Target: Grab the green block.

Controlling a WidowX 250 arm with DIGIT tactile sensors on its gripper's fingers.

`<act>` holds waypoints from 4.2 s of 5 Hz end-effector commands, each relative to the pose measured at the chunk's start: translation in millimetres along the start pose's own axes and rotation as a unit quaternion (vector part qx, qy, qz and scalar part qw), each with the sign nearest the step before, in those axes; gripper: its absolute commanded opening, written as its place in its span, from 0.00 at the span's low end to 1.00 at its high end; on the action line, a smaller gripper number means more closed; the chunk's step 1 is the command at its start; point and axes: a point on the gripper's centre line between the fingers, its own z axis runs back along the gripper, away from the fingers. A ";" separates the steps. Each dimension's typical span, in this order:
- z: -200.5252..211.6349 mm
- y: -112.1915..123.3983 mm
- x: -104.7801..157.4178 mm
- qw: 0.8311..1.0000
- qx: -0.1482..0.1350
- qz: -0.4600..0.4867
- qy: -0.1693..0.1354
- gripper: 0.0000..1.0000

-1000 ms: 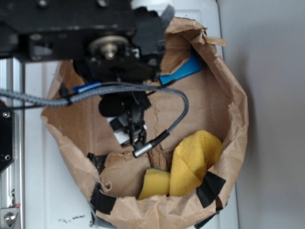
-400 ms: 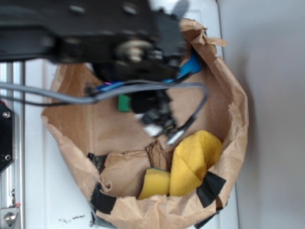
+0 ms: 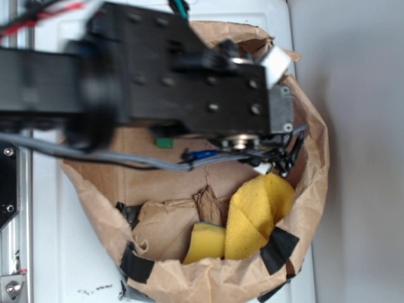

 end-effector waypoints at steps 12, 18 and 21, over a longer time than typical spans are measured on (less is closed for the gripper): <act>-19.5 87.1 -2.8 0.996 -0.050 -0.030 -0.071 1.00; -40.2 26.2 14.4 0.996 -0.048 0.008 -0.077 0.00; 35.4 29.3 19.5 0.992 -0.092 -0.064 -0.053 0.00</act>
